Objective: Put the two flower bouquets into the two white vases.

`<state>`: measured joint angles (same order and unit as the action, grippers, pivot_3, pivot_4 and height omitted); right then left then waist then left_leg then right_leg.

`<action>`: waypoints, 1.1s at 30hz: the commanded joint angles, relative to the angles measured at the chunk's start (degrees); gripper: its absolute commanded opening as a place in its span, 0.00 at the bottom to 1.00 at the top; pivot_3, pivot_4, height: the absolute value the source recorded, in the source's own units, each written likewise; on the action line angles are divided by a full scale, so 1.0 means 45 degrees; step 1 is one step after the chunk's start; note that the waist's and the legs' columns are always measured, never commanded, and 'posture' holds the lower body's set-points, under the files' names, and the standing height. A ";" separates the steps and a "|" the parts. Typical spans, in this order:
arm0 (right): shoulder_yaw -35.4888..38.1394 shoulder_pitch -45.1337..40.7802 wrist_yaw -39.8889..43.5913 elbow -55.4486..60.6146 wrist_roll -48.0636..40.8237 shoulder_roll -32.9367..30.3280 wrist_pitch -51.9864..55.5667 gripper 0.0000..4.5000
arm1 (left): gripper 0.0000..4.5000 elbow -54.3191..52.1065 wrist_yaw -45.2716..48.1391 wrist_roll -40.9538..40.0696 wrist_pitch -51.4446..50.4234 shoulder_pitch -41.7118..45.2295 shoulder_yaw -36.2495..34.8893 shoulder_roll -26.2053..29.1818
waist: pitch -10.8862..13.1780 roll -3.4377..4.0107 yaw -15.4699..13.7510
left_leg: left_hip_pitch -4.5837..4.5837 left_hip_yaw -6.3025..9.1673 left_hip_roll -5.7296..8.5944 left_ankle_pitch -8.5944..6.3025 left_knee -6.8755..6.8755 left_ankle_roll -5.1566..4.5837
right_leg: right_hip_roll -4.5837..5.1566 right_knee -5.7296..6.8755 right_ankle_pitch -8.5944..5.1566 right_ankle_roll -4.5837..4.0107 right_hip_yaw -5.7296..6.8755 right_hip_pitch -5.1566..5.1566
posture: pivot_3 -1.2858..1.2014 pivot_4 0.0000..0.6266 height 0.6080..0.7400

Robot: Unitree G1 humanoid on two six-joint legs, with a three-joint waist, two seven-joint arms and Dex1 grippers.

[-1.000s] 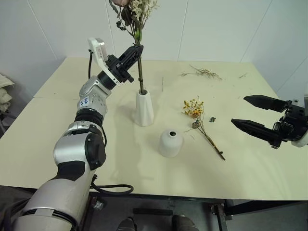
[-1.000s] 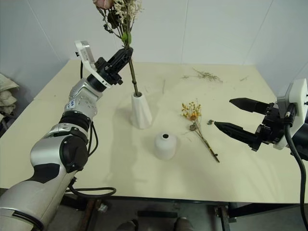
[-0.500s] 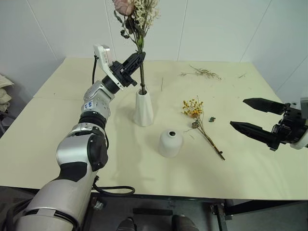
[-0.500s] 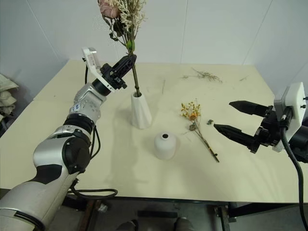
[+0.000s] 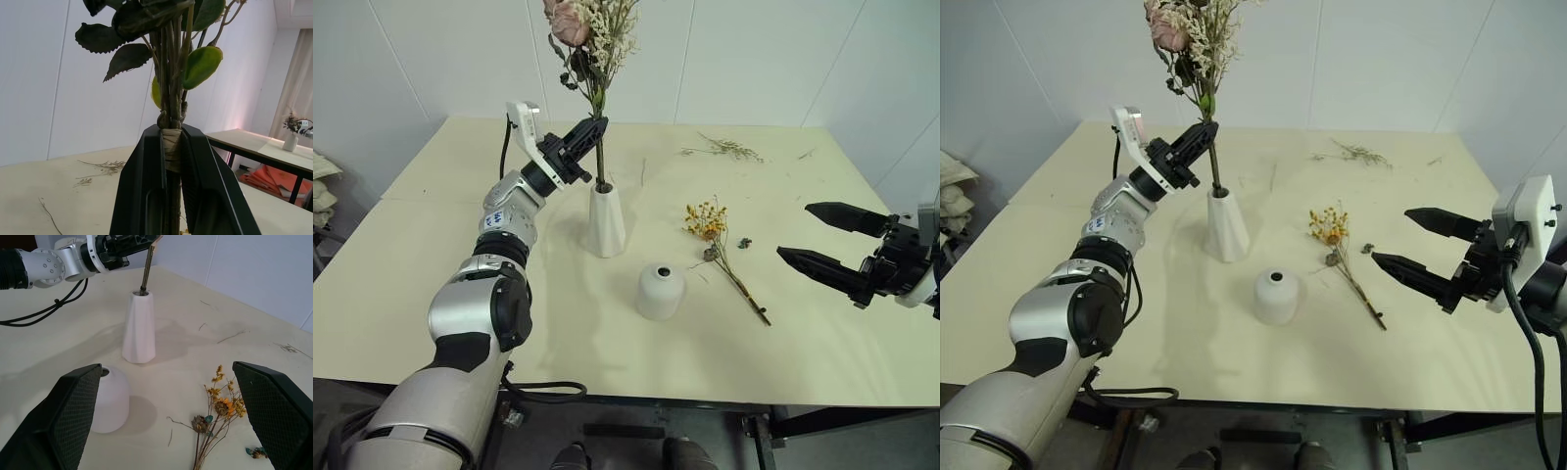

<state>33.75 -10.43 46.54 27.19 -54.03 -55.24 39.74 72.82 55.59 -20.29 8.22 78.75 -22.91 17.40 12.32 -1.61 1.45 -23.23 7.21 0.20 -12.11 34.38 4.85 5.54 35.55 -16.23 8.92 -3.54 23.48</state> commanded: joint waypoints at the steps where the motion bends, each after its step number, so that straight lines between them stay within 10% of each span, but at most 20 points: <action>1: 0.0119 -0.0146 -0.0175 0.0482 -0.0103 0.0098 -0.0299 1.00 | 0.03 -0.0080 0.0013 0.0045 0.0049 -0.0082 -0.0018 -0.0014 | 0.0000 0.0000 -0.0001 | 0.0001 0.0000 0.0000 0.0000 0.0000 0.0000 | 0.0000 0.0001 0.0000 0.0000 0.0000 0.0000 | 0.52 0.24 1.00; 33: -0.0332 -0.0065 -0.0289 0.0255 0.0370 0.0417 -0.0784 1.00 | 0.03 -0.0470 0.0877 0.0220 -0.0103 0.0569 0.0354 0.0002 | 0.0000 0.0000 0.0010 | 0.0000 0.0001 0.0000 -0.0001 0.0013 -0.0001 | -0.0001 0.0005 0.0000 0.0000 0.0000 -0.0004 | 0.52 0.24 1.00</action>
<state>31.66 -10.35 45.51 27.65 -52.68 -53.70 37.53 72.42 59.56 -19.61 7.02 79.22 -21.44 16.65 12.32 -1.61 1.49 -23.23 7.22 0.20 -12.11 34.44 4.84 5.53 35.58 -16.23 8.92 -3.54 23.46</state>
